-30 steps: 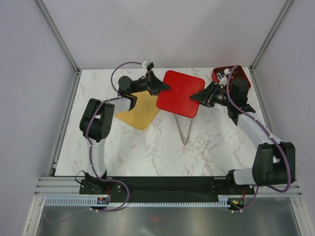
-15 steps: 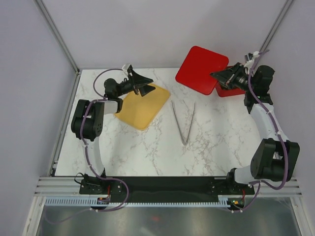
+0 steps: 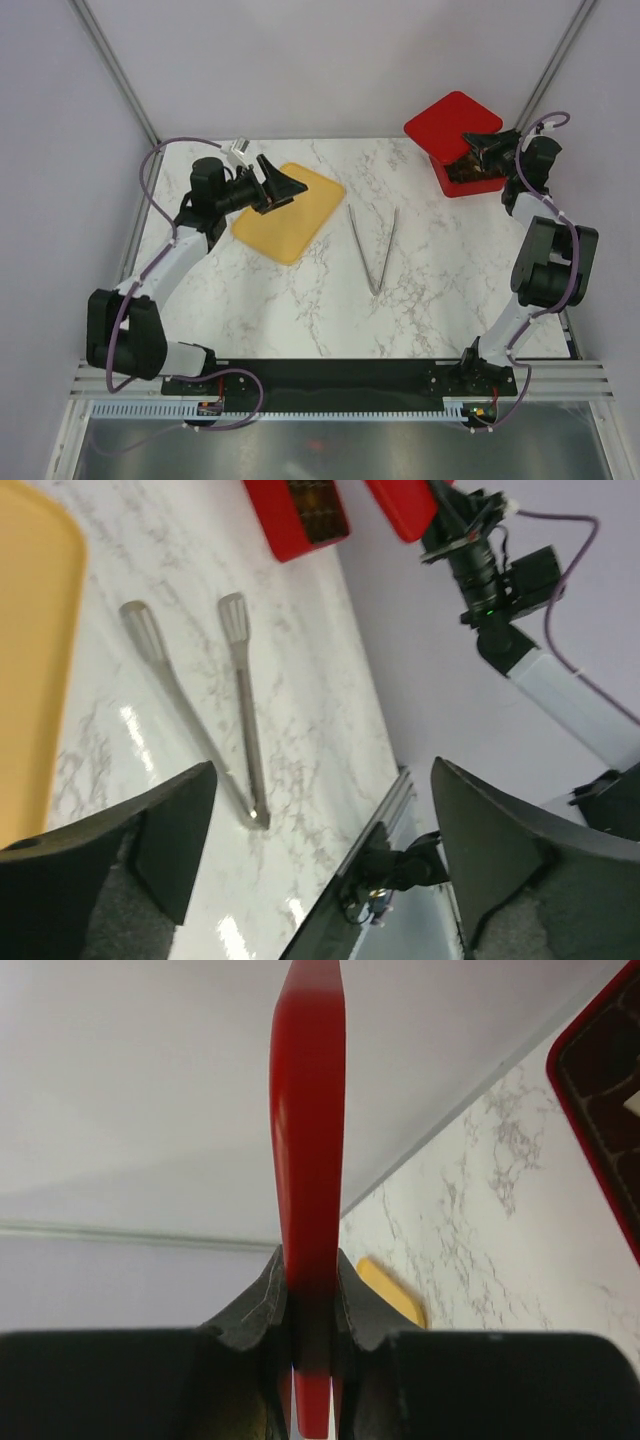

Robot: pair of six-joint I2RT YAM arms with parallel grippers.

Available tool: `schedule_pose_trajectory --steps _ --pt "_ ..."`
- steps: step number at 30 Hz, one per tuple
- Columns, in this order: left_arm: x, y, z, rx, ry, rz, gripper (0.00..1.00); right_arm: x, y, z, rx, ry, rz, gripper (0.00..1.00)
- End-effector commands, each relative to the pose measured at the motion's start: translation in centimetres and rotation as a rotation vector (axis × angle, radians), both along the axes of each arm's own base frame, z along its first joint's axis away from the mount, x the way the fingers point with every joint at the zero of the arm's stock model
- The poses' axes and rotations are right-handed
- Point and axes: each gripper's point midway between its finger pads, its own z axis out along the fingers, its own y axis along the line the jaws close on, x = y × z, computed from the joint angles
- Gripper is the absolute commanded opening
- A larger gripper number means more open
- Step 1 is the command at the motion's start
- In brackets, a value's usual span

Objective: Pack the chocolate

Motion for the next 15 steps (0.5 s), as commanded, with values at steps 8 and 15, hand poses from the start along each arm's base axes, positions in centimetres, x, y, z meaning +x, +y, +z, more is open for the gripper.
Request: schedule_pose_trajectory --steps 8,15 --pt "-8.3 4.5 -3.1 0.426 -0.077 0.002 1.00 3.7 -5.1 0.8 0.086 -0.152 -0.246 0.00" --pt "-10.6 5.2 -2.9 0.438 -0.147 -0.007 1.00 4.9 -6.7 -2.6 0.112 -0.073 -0.322 0.00"
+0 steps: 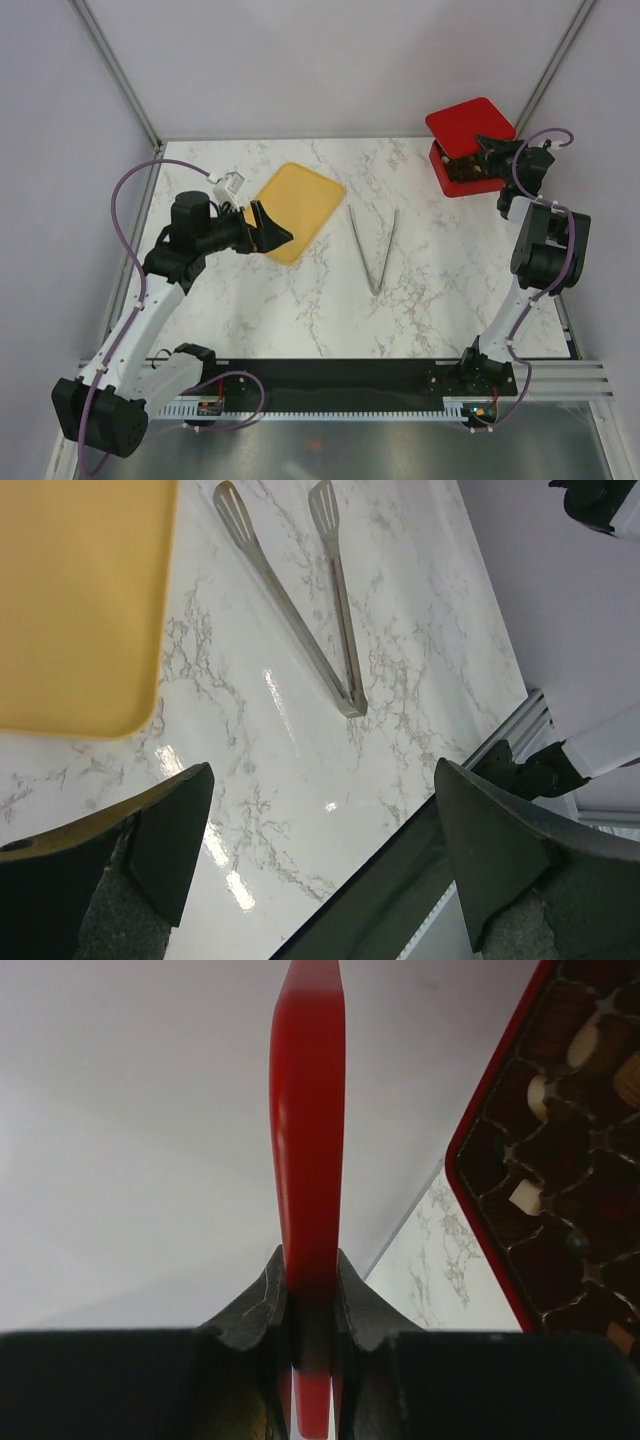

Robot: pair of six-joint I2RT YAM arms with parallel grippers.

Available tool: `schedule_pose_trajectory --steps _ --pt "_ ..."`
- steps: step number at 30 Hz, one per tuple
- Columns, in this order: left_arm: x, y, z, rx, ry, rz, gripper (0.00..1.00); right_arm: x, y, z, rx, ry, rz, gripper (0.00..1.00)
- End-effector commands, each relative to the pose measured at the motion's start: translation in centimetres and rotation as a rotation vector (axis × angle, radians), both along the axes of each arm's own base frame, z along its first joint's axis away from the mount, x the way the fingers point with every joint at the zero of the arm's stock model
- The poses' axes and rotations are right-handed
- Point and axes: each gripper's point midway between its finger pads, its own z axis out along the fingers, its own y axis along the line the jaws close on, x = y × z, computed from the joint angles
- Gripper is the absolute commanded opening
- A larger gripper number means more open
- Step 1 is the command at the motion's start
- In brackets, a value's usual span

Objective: Pack the chocolate

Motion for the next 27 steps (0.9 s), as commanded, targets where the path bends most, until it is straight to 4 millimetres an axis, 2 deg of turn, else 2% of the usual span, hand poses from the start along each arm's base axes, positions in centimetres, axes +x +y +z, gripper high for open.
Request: schedule_pose_trajectory --steps 1,8,14,20,27 --pt "-0.4 0.7 -0.6 0.068 -0.041 -0.012 1.00 0.8 -1.5 1.4 -0.006 -0.066 -0.069 0.00" --pt "-0.5 0.7 -0.3 0.066 -0.051 -0.019 1.00 1.8 -2.5 -3.0 0.023 0.008 -0.118 0.00" --pt "-0.5 0.9 -0.5 0.074 -0.051 -0.010 1.00 2.9 -3.2 -5.2 0.062 0.026 -0.133 0.00" --pt "-0.4 1.0 -0.3 0.079 -0.060 -0.003 1.00 3.0 -3.9 -6.8 0.076 0.036 -0.150 0.00" --pt "-0.3 1.0 -0.2 0.079 -0.061 -0.001 1.00 2.7 -4.6 -7.2 0.123 0.021 -0.162 0.00"
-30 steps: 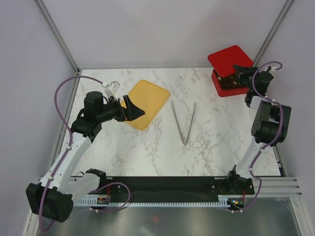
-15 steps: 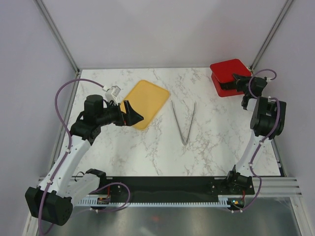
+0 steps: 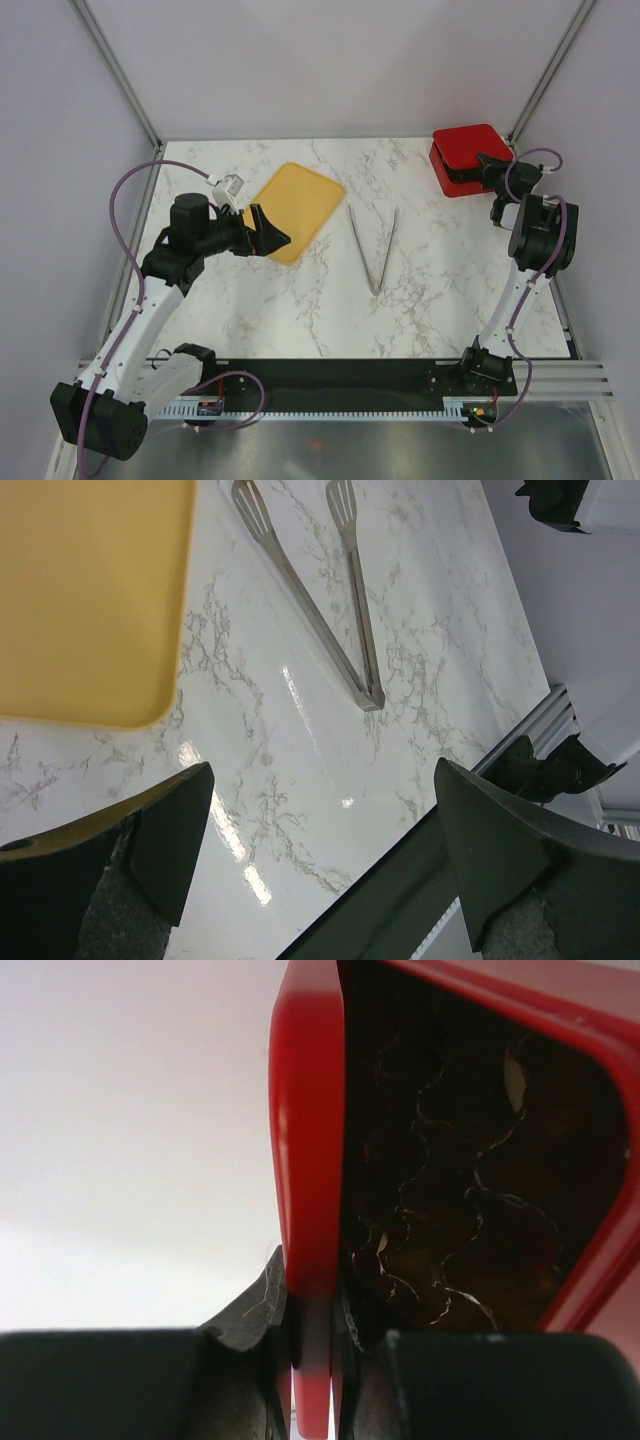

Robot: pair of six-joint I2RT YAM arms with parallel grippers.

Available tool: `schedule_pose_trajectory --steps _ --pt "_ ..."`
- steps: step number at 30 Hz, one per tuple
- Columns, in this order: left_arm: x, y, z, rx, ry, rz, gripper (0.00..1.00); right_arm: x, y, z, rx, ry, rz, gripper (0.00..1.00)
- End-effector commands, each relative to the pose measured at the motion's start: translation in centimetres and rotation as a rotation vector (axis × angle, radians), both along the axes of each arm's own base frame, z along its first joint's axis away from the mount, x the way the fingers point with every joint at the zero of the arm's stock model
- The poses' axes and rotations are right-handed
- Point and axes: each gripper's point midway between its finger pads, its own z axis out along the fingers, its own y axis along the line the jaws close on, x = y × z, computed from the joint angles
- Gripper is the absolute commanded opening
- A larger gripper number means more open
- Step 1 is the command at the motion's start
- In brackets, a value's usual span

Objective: Pack the chocolate

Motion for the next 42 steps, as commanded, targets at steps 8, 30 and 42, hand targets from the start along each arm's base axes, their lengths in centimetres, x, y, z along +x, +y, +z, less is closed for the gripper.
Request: schedule_pose_trajectory --steps 8,30,42 --pt "0.2 0.4 0.7 0.028 -0.062 -0.006 1.00 -0.5 -0.5 -0.2 -0.006 0.023 0.019 0.00" --pt "0.0 0.4 1.2 0.024 -0.079 -0.002 1.00 -3.9 -1.5 -2.6 -0.092 0.235 0.035 0.13" --pt "-0.1 0.5 1.3 0.021 -0.081 0.001 1.00 -6.1 -2.0 -5.3 -0.118 0.369 0.030 0.33"
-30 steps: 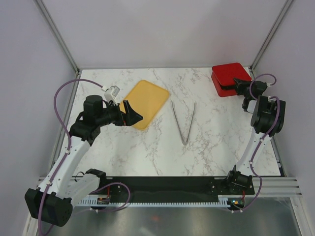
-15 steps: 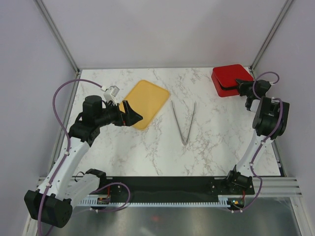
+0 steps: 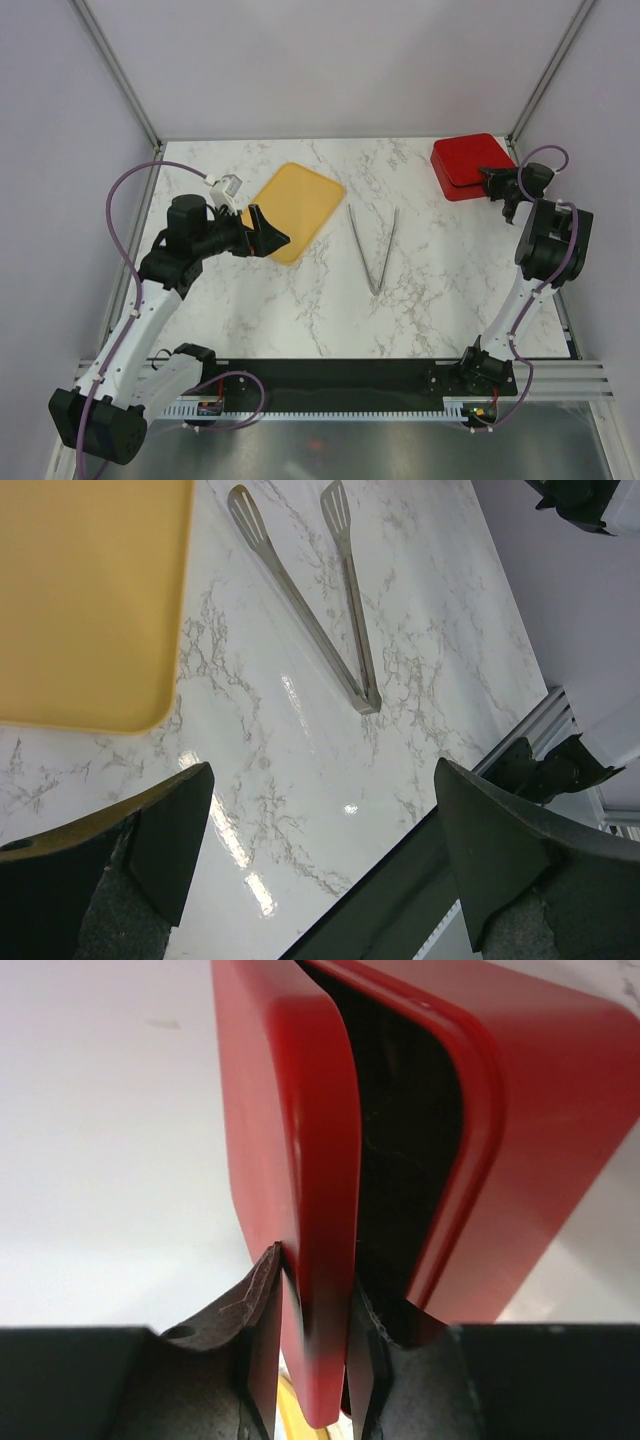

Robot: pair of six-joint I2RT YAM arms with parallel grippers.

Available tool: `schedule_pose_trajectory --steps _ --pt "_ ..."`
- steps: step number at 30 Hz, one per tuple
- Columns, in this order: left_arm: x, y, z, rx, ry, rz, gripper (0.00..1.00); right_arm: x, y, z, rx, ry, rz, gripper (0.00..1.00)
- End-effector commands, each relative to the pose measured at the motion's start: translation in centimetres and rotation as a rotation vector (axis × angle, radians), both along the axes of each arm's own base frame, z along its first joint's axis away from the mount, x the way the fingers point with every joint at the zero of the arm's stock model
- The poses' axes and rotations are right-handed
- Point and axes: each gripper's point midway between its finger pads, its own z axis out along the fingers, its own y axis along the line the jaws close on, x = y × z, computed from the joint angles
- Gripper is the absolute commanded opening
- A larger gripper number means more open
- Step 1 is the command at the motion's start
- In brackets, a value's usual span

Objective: Pack the chocolate

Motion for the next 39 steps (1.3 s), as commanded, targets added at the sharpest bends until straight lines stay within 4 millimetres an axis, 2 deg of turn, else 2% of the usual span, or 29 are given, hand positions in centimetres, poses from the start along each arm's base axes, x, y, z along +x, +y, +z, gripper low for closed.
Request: schedule_pose_trajectory --steps 1,5,17,25,30,35,39 --pt "0.2 0.4 0.7 0.025 -0.057 0.000 1.00 -2.6 -1.0 -2.8 -0.057 0.149 -0.025 0.34" --pt "0.2 0.4 0.7 0.025 -0.058 0.000 1.00 -3.6 -1.4 -3.4 -0.085 0.207 -0.026 0.35" --pt "0.1 0.4 0.7 0.024 -0.057 0.001 1.00 -6.0 -2.2 -3.6 -0.158 0.305 -0.032 0.45" --pt "0.2 0.4 0.9 0.019 -0.062 0.004 1.00 -7.2 -3.4 -2.6 -0.192 0.366 -0.041 0.46" --pt "0.1 0.4 1.1 0.017 -0.068 0.004 1.00 -6.8 -2.9 -1.3 -0.193 0.320 0.007 0.49" --pt "0.1 0.4 1.2 0.014 -0.068 0.004 1.00 -7.3 -2.9 -0.7 -0.196 0.300 0.008 0.57" --pt "0.1 0.4 1.2 0.014 -0.070 0.004 1.00 -8.0 -3.0 -0.6 -0.199 0.295 0.015 0.59"
